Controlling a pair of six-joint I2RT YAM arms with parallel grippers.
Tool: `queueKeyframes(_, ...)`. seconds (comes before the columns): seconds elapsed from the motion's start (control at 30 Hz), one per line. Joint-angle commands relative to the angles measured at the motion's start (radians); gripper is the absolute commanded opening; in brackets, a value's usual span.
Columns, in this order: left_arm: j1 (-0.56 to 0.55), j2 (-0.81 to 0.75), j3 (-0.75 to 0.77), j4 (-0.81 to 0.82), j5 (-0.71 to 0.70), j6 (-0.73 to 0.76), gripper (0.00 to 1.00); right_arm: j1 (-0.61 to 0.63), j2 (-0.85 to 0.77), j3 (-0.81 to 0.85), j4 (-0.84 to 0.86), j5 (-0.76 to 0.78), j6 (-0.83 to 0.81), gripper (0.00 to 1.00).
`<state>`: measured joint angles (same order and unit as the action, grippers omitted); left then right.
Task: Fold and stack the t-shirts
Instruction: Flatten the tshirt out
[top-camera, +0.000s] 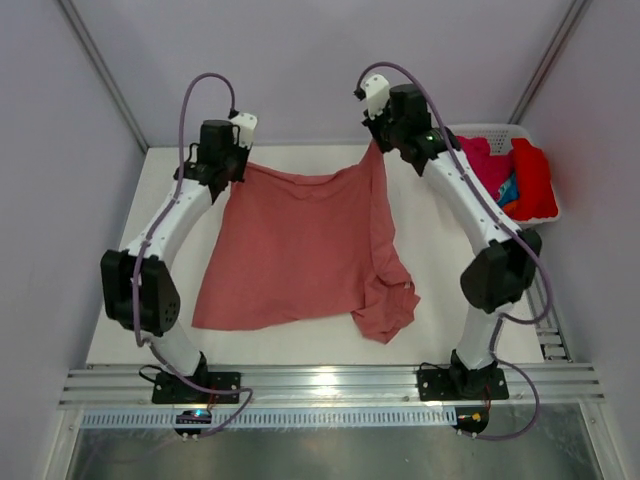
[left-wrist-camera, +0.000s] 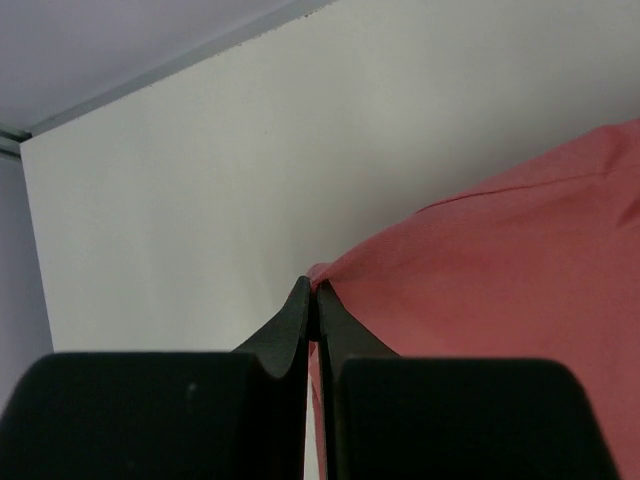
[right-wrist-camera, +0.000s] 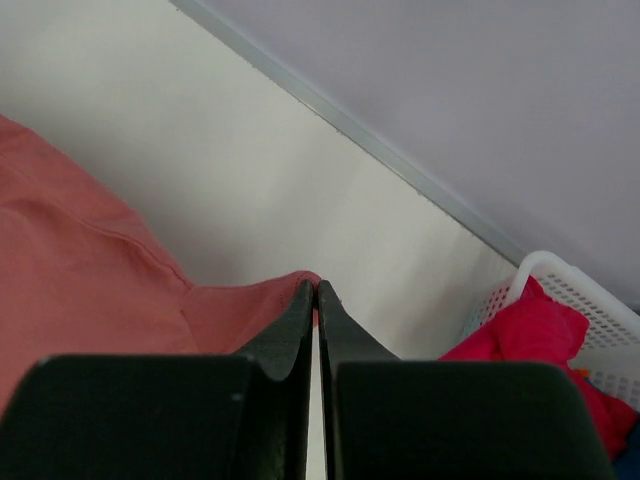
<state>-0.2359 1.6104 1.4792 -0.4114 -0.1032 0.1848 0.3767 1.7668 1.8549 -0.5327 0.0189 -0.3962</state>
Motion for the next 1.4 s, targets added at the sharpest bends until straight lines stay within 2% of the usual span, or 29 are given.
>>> queueKeyframes(0.0,0.026,0.155,0.146,0.166,-0.041,0.008,0.0,-0.021,0.187,0.215,0.059,0.084,-0.035,0.03)
queueKeyframes(0.03,0.033,0.26,0.188,0.172,-0.047,0.002,0.0,-0.024,0.239,0.265,0.063,0.099,-0.052,0.03)
queueKeyframes(0.1,0.056,0.371,0.338,0.169,-0.07,-0.021,0.0,-0.024,0.384,0.401,0.063,0.137,-0.079,0.03)
queueKeyframes(0.13,0.066,0.487,0.395,0.163,-0.079,-0.028,0.0,-0.025,0.428,0.473,0.077,0.151,-0.105,0.03)
queueKeyframes(0.17,0.081,0.544,0.511,0.154,-0.088,-0.031,0.0,-0.024,0.463,0.495,0.094,0.189,-0.119,0.03)
queueKeyframes(0.27,0.104,0.725,0.657,0.154,-0.13,-0.018,0.0,-0.024,0.551,0.494,0.2,0.268,-0.196,0.03)
queueKeyframes(0.4,0.129,0.851,0.821,0.174,-0.161,-0.025,0.0,-0.028,0.606,0.475,0.289,0.358,-0.239,0.03)
queueKeyframes(0.67,0.164,0.862,0.693,0.29,-0.227,-0.015,0.0,-0.065,0.635,0.382,0.376,0.487,-0.216,0.03)
queueKeyframes(0.93,0.173,0.878,0.642,0.352,-0.274,0.013,0.0,-0.079,0.686,0.357,0.485,0.567,-0.316,0.05)
queueKeyframes(0.97,0.173,0.881,0.642,0.359,-0.271,0.018,0.05,-0.079,0.688,0.354,0.49,0.569,-0.316,0.13)
queueKeyframes(1.0,0.172,0.882,0.642,0.362,-0.267,0.022,0.18,-0.081,0.688,0.34,0.513,0.57,-0.316,0.47)
queueKeyframes(1.03,0.173,0.885,0.639,0.365,-0.268,0.027,0.44,-0.079,0.686,0.331,0.526,0.575,-0.316,0.67)
queueKeyframes(1.07,0.173,0.891,0.639,0.371,-0.273,0.027,0.9,-0.079,0.688,0.322,0.555,0.588,-0.322,0.82)
queueKeyframes(1.1,0.173,0.895,0.641,0.379,-0.27,0.027,0.99,-0.079,0.686,0.314,0.613,0.602,-0.331,0.94)
queueKeyframes(1.13,0.173,0.901,0.642,0.382,-0.268,0.03,0.99,-0.079,0.692,0.308,0.641,0.618,-0.345,0.99)
queueKeyframes(1.27,0.173,0.907,0.647,0.395,-0.299,0.041,0.99,-0.079,0.68,0.334,0.677,0.662,-0.415,0.99)
queueKeyframes(1.37,0.173,0.875,0.647,0.405,-0.345,0.042,0.99,-0.079,0.582,0.288,0.692,0.671,-0.434,0.99)
